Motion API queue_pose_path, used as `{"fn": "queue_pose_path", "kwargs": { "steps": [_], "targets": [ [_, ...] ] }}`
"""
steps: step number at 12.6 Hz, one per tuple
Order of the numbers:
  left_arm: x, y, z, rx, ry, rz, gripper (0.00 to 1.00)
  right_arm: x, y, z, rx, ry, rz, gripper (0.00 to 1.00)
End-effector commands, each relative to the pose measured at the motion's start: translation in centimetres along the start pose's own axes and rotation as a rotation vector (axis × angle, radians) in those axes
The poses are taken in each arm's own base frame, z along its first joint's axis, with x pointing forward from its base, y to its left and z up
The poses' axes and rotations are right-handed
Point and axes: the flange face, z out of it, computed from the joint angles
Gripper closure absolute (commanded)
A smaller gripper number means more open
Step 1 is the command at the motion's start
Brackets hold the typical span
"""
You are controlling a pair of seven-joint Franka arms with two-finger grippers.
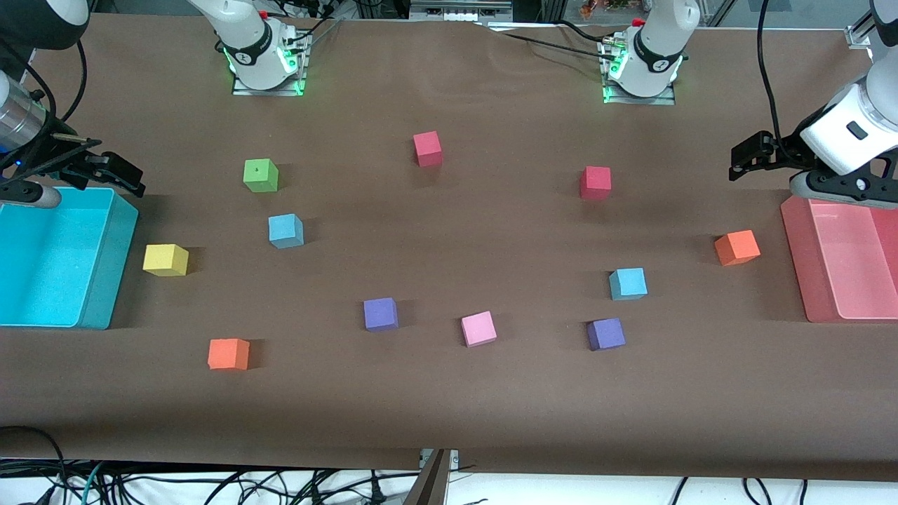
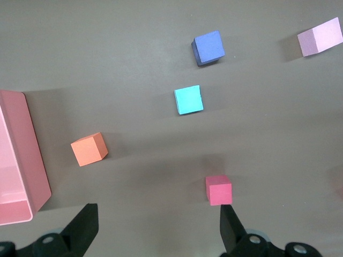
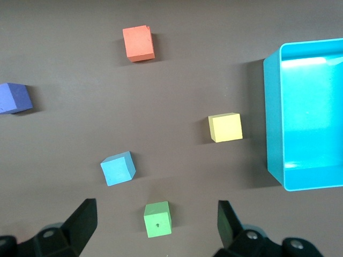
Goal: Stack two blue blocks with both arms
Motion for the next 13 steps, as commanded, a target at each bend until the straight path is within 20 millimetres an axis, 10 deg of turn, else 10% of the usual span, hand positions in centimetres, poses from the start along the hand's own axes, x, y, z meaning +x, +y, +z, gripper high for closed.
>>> {"fn": "queue_pose_path", "kwargs": {
  "steps": [1,13],
  "targets": [
    [0.2,0.1,-0.6,-0.022,-0.007,-0.009,0.00,0.0,-0.2,-0.5,0.027,-0.013,-0.007,0.01],
    [0.2,0.1,-0.7,-0.024,-0.005,-0.010,0.00,-1.0,-1.4,1.4,0.016,-0.092,-0.037,0.01]
  ]
}}
